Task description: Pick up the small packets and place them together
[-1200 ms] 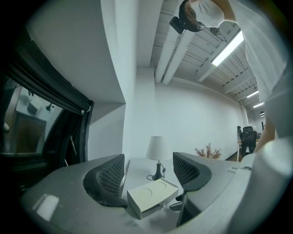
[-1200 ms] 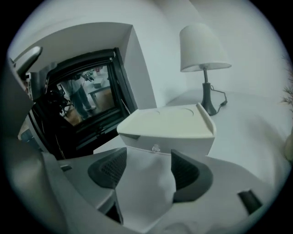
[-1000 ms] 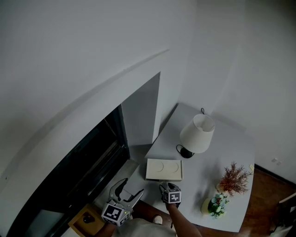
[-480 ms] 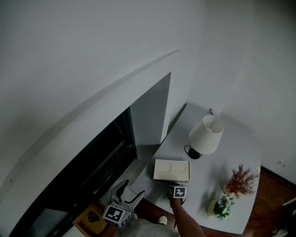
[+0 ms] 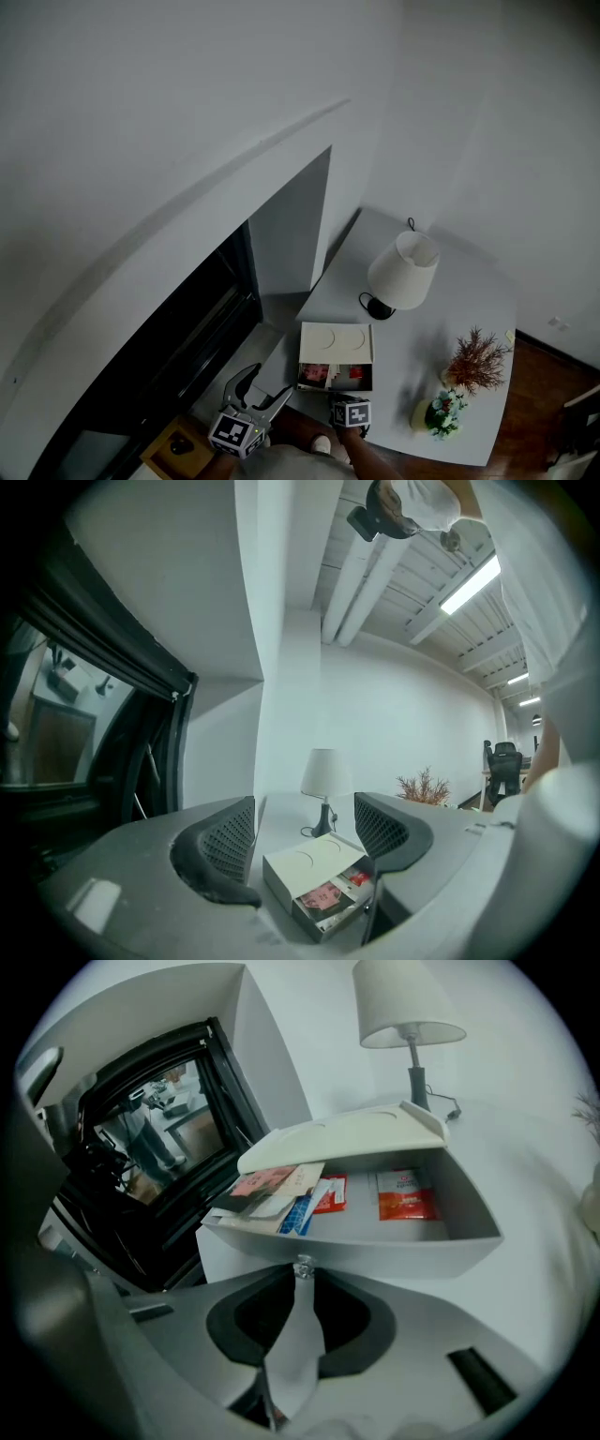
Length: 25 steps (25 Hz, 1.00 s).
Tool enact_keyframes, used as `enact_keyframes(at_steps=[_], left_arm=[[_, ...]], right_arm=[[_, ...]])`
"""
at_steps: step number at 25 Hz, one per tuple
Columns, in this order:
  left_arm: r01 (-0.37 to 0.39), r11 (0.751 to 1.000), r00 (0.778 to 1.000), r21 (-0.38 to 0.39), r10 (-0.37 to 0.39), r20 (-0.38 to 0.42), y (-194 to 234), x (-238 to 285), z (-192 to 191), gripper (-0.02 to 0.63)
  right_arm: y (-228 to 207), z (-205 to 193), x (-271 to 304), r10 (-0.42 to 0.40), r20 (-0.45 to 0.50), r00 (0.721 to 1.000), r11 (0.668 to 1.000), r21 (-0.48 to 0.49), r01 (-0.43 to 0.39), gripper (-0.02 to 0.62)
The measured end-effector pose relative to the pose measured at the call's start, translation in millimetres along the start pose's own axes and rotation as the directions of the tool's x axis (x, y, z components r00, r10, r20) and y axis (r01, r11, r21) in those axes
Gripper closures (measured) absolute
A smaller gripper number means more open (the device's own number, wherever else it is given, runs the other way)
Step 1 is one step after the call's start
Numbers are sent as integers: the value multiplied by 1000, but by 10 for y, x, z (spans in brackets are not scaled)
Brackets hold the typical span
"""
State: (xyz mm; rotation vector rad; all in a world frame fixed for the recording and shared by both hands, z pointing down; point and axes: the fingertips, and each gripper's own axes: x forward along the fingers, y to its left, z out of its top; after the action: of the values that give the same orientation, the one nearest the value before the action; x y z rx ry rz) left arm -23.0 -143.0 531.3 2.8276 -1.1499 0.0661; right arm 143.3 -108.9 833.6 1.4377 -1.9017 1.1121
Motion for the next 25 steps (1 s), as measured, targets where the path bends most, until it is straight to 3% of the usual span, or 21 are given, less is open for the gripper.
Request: enact_keyframes(at_steps=[4,8,11,13,15,18,22,25], left_arm=[[24,1000,1000,-13,-24,6,-55,51,-53,290],[42,999,999,-13,-42,-3,-116,75,-81,290],[55,998,998,-13,-55,-5,-161,98,-78,290],[57,998,998,-17,-57,-2,-159,120,-73,290],[53,998,999,-28,-52,3,-149,138,-73,290],[54,998,998,-20,-54,16,-149,171,5,290],[59,998,997,-9,-58,41,-157,240,68,290],[67,998,996,2,-67,60,-191,293,169,290]], right_arm=[[24,-277,-93,-17,-14,1000,1000,1,17,534],[-49,-265,-114,-36,5,999,999,-24,36,533],[-118,-298,-155,-30,9,1000,1000,7,30,491],[-81,-263,-277,6,57,998,1000,7,-6,486],[9,-98,-494,58,168,984,998,-27,-55,486],[170,400,-962,136,375,917,985,-147,-86,486],[409,1213,-1678,231,626,745,970,-209,-125,487],[531,1584,-2063,238,706,667,958,-282,-44,488]])
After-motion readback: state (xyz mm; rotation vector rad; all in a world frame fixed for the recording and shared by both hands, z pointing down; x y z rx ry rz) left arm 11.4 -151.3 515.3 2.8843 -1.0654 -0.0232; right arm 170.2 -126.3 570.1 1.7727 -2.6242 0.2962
